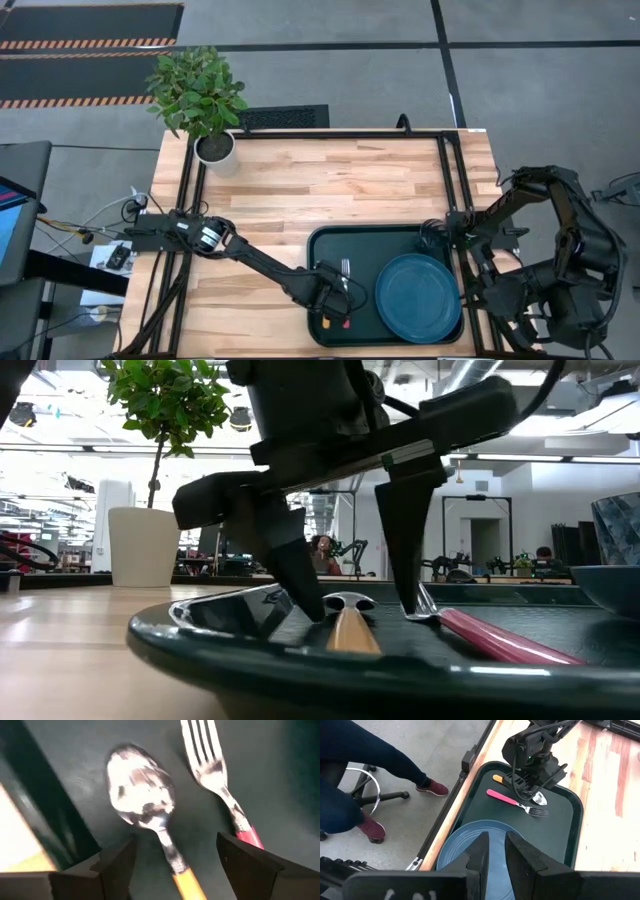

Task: Pick and place plate/cup/fork/spoon on tray
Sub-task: Put the yellow spoon on the black tray

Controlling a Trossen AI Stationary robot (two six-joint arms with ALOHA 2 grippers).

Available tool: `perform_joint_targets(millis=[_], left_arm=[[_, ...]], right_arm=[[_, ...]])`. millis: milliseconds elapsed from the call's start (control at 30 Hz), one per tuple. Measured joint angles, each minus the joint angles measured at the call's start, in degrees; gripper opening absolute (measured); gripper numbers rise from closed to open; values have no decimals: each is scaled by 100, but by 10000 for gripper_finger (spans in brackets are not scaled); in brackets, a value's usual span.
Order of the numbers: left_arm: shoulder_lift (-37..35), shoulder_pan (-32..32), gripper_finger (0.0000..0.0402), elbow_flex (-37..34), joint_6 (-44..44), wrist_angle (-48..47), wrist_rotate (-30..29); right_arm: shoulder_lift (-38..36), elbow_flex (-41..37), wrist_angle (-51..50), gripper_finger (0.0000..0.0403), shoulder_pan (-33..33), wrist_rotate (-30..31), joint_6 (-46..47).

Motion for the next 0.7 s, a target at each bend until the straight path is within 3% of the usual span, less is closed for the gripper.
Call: perform_joint_targets(millis=[200,700], left_arm=[[5,69,230,-2,27,-3,158],[32,78,33,-2,-53,31,-153]], right_arm=[[-2,0,0,87,0,1,-2],[-2,0,5,87,0,0,0]])
